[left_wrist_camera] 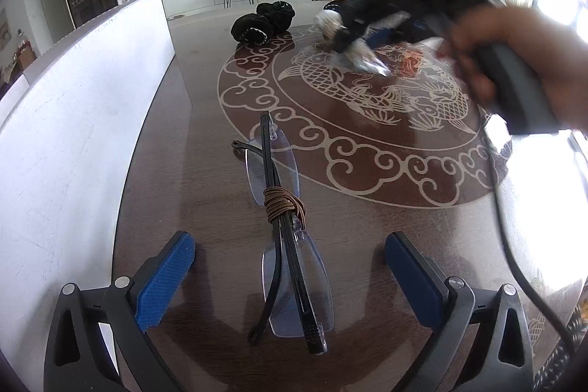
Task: Organize objects
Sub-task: 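Grasp the bagged bundle of wooden sticks with the right gripper, then lift the stick bundle with the right gripper and hold it above the table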
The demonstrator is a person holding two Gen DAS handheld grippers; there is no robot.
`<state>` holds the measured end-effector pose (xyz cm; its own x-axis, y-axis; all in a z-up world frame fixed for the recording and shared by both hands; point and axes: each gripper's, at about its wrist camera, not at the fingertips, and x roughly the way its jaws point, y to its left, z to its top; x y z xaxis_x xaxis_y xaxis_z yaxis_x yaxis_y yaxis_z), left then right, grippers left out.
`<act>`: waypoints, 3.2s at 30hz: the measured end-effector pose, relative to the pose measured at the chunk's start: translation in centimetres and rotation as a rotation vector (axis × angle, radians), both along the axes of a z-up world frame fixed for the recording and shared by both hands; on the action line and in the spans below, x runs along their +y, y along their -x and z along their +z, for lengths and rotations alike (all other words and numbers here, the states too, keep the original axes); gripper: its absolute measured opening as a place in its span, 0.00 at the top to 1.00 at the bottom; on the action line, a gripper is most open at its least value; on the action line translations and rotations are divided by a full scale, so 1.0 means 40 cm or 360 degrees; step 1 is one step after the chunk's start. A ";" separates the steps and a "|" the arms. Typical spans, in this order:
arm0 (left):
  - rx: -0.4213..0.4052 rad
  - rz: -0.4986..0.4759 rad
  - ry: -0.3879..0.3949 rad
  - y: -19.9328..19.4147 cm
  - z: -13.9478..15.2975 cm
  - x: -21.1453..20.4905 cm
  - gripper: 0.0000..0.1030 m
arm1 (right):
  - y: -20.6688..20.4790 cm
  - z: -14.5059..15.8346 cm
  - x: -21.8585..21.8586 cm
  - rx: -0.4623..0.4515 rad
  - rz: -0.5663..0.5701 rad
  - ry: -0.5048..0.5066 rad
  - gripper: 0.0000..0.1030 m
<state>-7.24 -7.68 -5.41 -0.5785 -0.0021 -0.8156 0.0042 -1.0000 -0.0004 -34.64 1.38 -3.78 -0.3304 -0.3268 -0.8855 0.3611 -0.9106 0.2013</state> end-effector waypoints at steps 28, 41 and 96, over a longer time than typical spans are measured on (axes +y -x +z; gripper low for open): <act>0.0001 0.0000 0.0000 0.000 0.001 -0.002 0.00 | -0.646 -0.031 0.284 0.0408 -0.0050 -0.0204 0.00; 0.0001 0.0001 -0.0001 0.000 0.001 -0.002 0.00 | -0.632 -0.029 0.276 0.0372 -0.0049 -0.0222 0.00; 0.0002 0.0001 -0.0001 -0.001 0.000 -0.002 0.00 | -0.592 -0.030 0.256 0.0365 -0.0027 -0.0223 0.00</act>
